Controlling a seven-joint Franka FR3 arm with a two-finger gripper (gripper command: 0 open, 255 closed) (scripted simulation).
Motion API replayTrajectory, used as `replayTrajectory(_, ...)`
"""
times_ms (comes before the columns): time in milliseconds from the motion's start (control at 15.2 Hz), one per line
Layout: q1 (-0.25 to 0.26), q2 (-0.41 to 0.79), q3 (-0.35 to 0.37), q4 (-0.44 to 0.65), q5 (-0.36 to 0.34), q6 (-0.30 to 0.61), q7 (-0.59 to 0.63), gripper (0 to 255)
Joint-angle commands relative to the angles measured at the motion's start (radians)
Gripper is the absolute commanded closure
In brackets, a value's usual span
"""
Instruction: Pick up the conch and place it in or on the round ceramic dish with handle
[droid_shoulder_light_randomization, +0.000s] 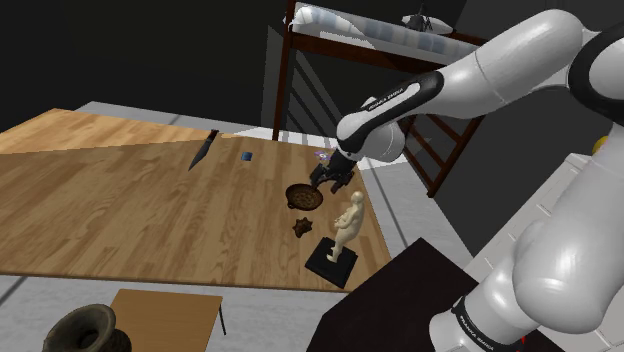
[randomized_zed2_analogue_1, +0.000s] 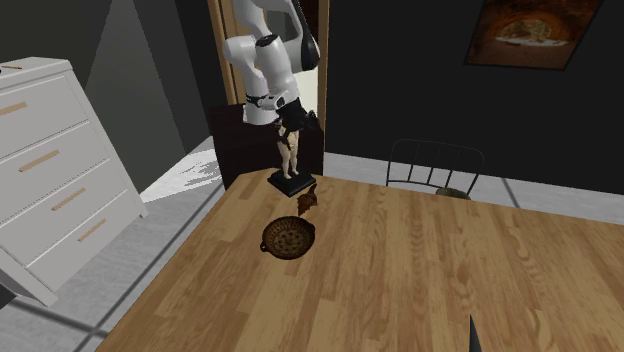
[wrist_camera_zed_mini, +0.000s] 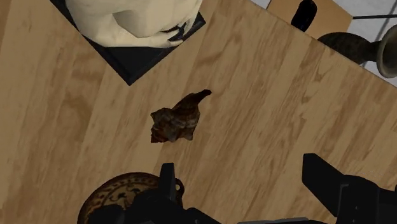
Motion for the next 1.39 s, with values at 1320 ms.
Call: replayTrajectory(1320, -0.095, 0.629, 0.117, 0.353, 0.276, 0.227, -0.058, 0)
